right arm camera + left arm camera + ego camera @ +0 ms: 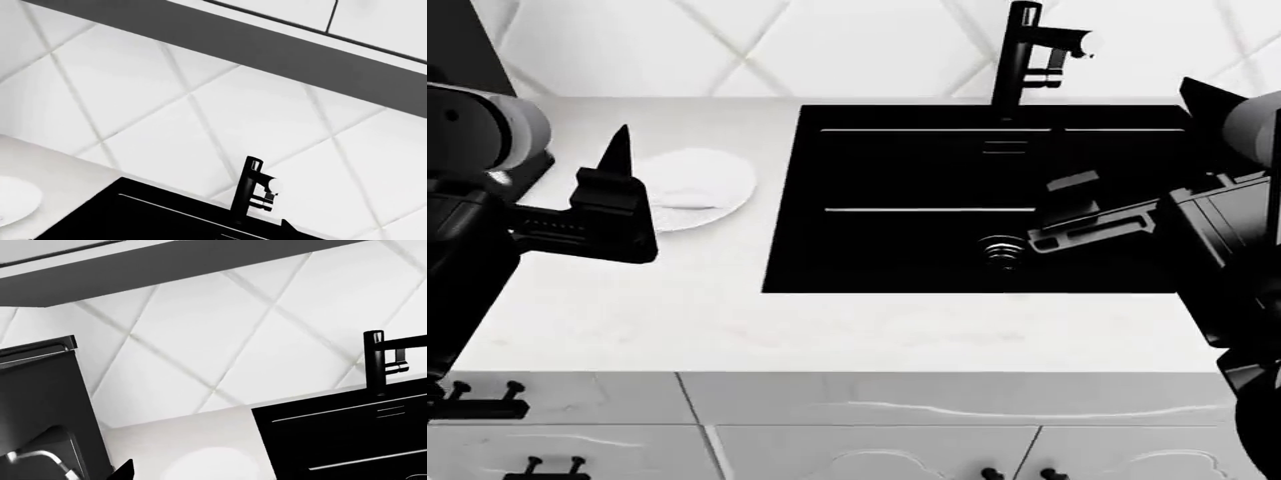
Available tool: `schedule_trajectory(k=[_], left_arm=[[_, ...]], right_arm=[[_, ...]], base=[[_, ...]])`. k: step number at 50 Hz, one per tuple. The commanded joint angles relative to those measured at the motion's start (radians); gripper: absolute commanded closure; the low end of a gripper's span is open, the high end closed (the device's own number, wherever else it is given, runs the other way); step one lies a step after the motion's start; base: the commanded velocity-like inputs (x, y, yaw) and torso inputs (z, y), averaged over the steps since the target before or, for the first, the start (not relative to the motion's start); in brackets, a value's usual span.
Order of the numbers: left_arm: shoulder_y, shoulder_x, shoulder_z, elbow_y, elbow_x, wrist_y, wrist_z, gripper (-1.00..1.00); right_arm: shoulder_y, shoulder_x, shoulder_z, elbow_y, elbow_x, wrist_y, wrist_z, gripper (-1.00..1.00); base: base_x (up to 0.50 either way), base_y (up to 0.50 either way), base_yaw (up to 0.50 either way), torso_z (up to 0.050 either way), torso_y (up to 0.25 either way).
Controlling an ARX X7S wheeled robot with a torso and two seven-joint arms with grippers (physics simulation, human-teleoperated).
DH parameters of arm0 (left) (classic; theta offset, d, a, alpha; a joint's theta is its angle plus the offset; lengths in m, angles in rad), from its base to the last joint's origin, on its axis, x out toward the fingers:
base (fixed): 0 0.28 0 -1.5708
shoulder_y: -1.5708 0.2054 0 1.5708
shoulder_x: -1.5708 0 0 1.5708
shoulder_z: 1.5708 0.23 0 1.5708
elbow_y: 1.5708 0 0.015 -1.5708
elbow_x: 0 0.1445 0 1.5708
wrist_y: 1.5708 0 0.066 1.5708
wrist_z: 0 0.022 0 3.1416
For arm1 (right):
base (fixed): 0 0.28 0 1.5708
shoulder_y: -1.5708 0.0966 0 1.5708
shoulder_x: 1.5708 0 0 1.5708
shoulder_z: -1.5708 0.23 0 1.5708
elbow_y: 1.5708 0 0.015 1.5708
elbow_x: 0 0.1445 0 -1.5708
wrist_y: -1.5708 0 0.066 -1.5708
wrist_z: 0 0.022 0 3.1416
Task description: Move the dessert items from the plate to the tray.
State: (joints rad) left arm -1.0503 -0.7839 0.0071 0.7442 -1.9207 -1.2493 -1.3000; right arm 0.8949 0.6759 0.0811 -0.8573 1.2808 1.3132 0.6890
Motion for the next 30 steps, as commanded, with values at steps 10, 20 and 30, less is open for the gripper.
schedule_trajectory(k=[10,20,30], left_arm=[[-0.006,-0.005,0.022,0.0,0.004,0.017,-0.002,-1.0],[-0.005,-0.008,0.028,0.0,0.011,0.023,0.003,-1.0],[-0.013,-0.009,0.045,0.002,0.002,0.034,-0.007,-1.0]], right_arm=[[-0.034,0.0,0.024,0.014,0.024,-0.039,0.014,-1.0],[-0.042,0.002,0.019,0.014,0.018,-0.053,0.011,-1.0],[-0.047,0.005,0.018,0.013,0.023,-0.062,0.017,-1.0]], base=[[0.19,0.15,0.0,0.0,0.0],[0.35,-0.03,0.0,0.0,0.002],[0.37,-0.04,0.0,0.0,0.0]])
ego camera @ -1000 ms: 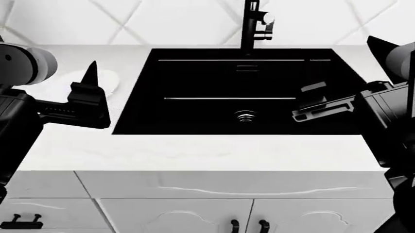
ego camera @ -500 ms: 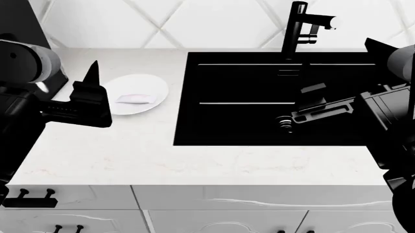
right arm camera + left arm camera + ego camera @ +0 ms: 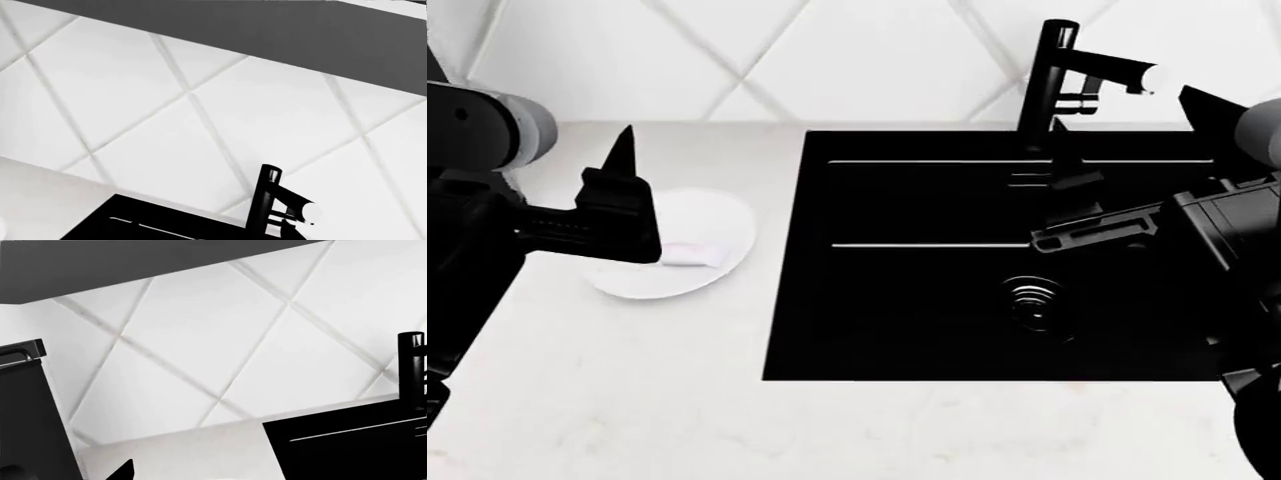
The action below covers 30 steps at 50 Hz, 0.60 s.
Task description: Move the dessert items from the plate to the tray.
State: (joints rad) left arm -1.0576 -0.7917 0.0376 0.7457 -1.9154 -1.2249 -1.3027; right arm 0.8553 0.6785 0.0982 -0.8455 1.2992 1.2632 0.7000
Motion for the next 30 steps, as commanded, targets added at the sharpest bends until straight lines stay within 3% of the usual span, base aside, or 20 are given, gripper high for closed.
schedule_trajectory(k=[1,30], left_arm=[[-0.009,-0.003,0.016,0.0,-0.005,0.011,-0.006,-1.0],[-0.016,-0.01,0.039,0.005,-0.002,0.032,-0.005,-1.0]], right_arm=[[-0.007,0.003,0.0,0.001,0.007,-0.012,0.007,-1.0],[-0.001,0.016,-0.002,-0.008,0.063,-0.024,0.045,-1.0]], base=[[0.3,-0.04,0.0,0.0,0.0],[0.25,-0.04,0.0,0.0,0.001]])
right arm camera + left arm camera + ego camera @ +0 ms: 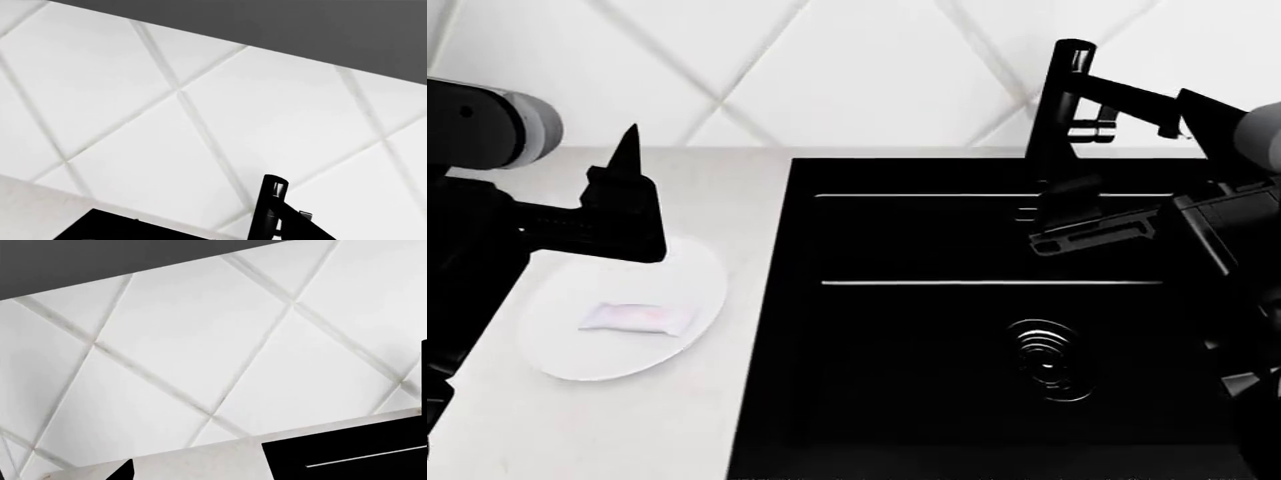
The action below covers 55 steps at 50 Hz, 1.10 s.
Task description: Move the dessert items from the plate to the tray.
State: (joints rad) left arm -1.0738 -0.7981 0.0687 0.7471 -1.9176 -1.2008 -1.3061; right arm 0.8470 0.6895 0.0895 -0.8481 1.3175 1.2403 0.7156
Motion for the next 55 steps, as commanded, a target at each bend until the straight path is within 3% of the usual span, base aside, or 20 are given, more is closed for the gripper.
schedule_trajectory(k=[1,17,36,49,52,55], left_arm=[[0.001,-0.004,0.009,0.003,0.0,0.009,-0.001,-1.0],[0.004,-0.007,0.017,0.006,-0.001,0.024,0.001,-1.0],[0.011,0.002,0.048,-0.01,0.006,0.037,-0.006,-1.0],[-0.071,0.04,0.187,-0.12,-0.102,0.11,-0.183,-1.0],[-0.092,0.051,0.232,-0.158,-0.143,0.171,-0.253,-1.0],[-0.156,0.012,0.372,-0.181,-0.158,0.328,-0.263,-1.0]], right_arm=[[0.013,0.007,0.01,-0.005,0.062,0.0,0.04,-1.0],[0.142,0.111,-0.001,0.005,0.486,-0.057,0.329,-1.0],[0.158,0.187,-0.016,0.001,0.59,-0.089,0.4,-1.0],[0.146,0.203,-0.011,0.0,0.588,-0.091,0.399,-1.0],[0.144,0.203,-0.01,0.001,0.584,-0.091,0.397,-1.0],[0.147,0.198,-0.015,0.002,0.578,-0.09,0.394,-1.0]], base=[[0.22,-0.01,0.0,0.0,0.0],[0.04,0.0,0.0,0.0,0.001],[0.0,0.0,0.0,0.0,0.0],[0.0,0.0,0.0,0.0,0.0],[0.0,0.0,0.0,0.0,0.0],[0.0,0.0,0.0,0.0,0.0]])
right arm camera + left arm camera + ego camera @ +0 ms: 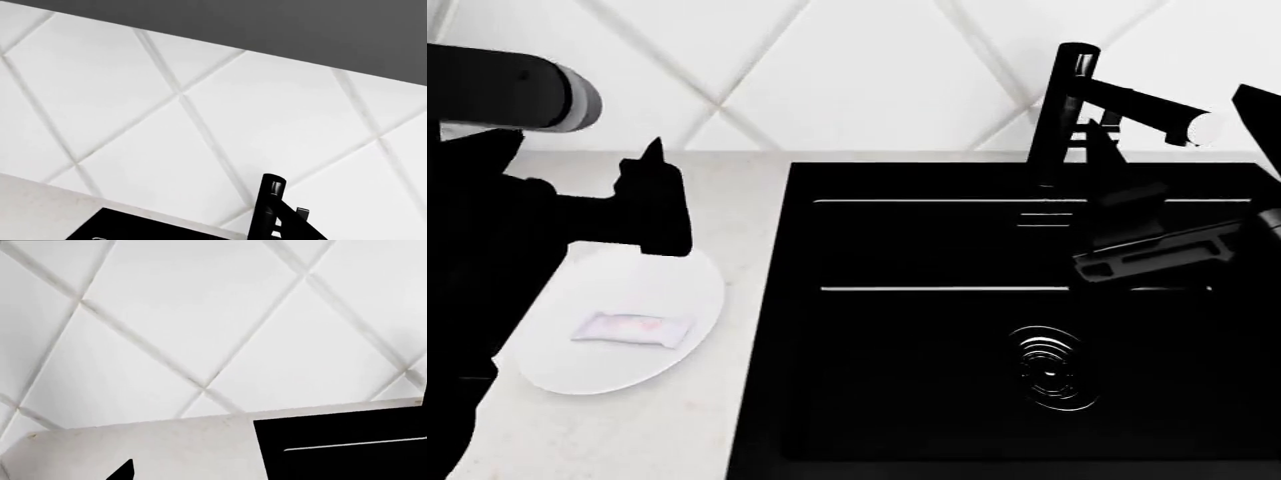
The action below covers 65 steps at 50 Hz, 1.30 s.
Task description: Move the dessert items from the plate to the tray.
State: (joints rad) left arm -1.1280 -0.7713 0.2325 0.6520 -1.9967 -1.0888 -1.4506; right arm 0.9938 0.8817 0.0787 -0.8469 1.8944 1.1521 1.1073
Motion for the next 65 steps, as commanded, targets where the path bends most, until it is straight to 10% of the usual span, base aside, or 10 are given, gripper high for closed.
schedule_trajectory(k=[1,9,33,65], left_arm=[[-0.126,-0.023,0.256,-0.093,-0.09,0.264,-0.118,-1.0],[-0.351,-0.083,0.704,-0.181,-0.183,0.673,-0.119,-1.0],[-0.725,0.08,1.317,-0.384,-0.415,1.225,-0.117,-1.0],[-0.827,0.125,1.737,-0.316,-0.657,1.807,-0.095,-1.0]], right_arm=[[0.0,0.005,-0.005,0.001,-0.002,-0.001,0.001,-1.0],[-0.011,-0.001,0.001,0.002,-0.018,-0.002,-0.012,-1.0],[-0.011,-0.016,-0.013,0.002,-0.017,-0.028,-0.002,-1.0],[-0.106,-0.033,0.03,-0.005,-0.089,-0.028,-0.075,-1.0]], base=[[0.0,0.0,0.0,0.0,0.0],[0.0,0.0,0.0,0.0,0.0],[0.0,0.0,0.0,0.0,0.0],[0.0,0.0,0.0,0.0,0.0]])
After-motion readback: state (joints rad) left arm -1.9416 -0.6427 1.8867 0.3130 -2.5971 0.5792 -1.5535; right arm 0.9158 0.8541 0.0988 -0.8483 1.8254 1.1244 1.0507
